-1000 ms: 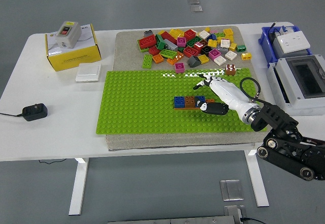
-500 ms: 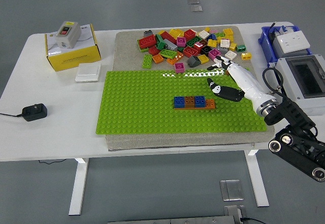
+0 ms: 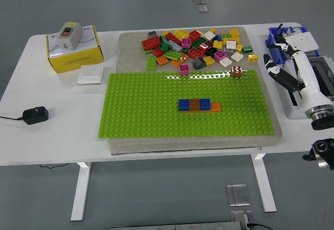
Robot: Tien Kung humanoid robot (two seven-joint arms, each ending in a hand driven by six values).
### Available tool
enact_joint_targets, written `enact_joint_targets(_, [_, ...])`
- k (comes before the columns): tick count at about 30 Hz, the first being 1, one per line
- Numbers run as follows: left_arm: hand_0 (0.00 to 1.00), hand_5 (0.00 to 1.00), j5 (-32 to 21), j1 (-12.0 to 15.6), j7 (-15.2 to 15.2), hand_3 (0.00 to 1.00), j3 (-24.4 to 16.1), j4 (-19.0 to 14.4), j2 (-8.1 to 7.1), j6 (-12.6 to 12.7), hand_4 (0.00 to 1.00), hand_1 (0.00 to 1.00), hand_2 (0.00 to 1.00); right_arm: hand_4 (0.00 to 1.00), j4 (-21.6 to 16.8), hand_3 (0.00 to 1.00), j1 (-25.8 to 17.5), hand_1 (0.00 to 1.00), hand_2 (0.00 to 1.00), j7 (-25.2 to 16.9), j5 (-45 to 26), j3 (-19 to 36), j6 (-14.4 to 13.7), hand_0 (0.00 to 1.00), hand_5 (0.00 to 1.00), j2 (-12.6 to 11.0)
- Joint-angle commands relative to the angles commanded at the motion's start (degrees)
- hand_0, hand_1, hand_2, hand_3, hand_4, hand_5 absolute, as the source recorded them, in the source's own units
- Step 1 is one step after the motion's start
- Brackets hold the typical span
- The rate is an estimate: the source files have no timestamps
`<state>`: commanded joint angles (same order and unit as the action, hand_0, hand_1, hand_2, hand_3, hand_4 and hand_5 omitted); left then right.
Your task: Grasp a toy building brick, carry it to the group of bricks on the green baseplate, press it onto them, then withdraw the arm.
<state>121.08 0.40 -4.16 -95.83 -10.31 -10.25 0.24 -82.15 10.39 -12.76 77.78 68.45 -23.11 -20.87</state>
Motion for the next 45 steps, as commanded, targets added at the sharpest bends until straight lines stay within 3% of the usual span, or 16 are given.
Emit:
enact_joint_targets(4, [0.637,0.727,-0.62,-0.38,0.15,0.675,0.74,0.0,-0.36,0.13,0.366,0.602,0.565,0.673,0.33,0.757,-1.59,0.945,0.945,-1.19,-0.59,6.86,-0.01,0.998,0.681,0.63])
enact_joint_targets(5, [0.637,0.724,-0.43,-0.36,0.17,0.675,0.53,0.0,-0.48,0.14,0.367,0.602,0.569,0.676,0.36,0.751,-1.85,0.864,0.858,-1.27,-0.55,8.38,-0.02,0.92,0.673,0.62])
enact_joint_targets(12, [0.637,0.721,2.2,0.07,0.0,0.674,-2.05,0.0,-0.97,-0.04,0.368,0.602,0.569,0.676,0.45,0.75,-2.76,0.83,0.835,-1.28,-0.21,15.9,-0.07,0.895,0.668,0.76])
enact_joint_targets(19, [0.637,0.717,2.26,0.2,-0.11,0.675,-1.93,0.0,-0.95,-0.11,0.37,0.602,0.571,0.68,0.63,0.746,-2.76,0.801,0.819,-0.66,0.85,15.85,-0.38,0.875,0.662,1.08])
enact_joint_targets(29, [0.637,0.709,0.54,0.81,-0.3,0.673,-1.7,0.0,-0.22,0.01,0.37,0.602,0.572,0.681,1.86,0.743,0.43,0.763,0.797,0.7,3.33,12.1,-0.98,0.856,0.657,0.99])
enact_joint_targets(45, [0.638,0.7,-6.6,0.46,-0.49,0.674,3.2,0.0,-0.14,0.6,0.373,0.602,0.574,0.673,1.87,0.74,-0.28,0.71,0.758,1.34,3.84,12.38,-0.65,0.826,0.65,0.95])
